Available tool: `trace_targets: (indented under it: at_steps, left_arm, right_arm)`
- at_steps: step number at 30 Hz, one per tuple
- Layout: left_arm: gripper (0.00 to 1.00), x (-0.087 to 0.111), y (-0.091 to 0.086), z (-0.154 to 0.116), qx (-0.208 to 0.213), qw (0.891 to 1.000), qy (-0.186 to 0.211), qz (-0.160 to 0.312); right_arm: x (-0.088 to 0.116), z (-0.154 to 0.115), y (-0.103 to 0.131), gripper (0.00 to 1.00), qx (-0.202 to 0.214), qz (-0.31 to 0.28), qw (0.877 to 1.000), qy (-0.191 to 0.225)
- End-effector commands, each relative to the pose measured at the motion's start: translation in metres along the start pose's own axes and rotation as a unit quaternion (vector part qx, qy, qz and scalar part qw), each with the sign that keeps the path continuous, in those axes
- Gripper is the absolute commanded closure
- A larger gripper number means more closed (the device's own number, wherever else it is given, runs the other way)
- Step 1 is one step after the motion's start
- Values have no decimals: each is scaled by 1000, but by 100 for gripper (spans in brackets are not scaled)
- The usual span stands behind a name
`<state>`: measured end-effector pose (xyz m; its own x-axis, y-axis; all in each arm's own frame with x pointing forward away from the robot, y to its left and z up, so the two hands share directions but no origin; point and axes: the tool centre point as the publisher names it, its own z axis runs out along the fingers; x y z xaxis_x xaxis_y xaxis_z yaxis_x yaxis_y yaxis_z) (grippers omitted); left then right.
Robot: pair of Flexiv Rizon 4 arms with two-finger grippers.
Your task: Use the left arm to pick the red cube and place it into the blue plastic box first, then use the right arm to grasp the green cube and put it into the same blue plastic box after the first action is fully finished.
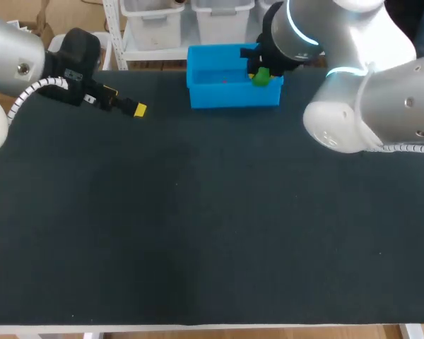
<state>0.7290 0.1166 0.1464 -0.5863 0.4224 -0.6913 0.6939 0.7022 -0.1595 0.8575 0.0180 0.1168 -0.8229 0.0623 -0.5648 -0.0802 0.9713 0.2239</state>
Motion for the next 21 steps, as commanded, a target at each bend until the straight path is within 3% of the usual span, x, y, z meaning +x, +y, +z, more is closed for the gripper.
trace_targets:
  at_steps: [1, 12, 21]
  left_arm:
    - [0, 2, 1, 0, 3, 1000, -4, 2]
    - [0, 2, 1, 0, 3, 1000, -4, 2]
    - [0, 2, 1, 0, 3, 1000, -4, 2]
  right_arm:
    - [-18, 21, 1, 100, -1, 1, 1000, 1]
    - [-63, 63, -5, 100, -7, 6, 1000, 0]
    - [-81, 81, -7, 100, -15, 9, 1000, -2]
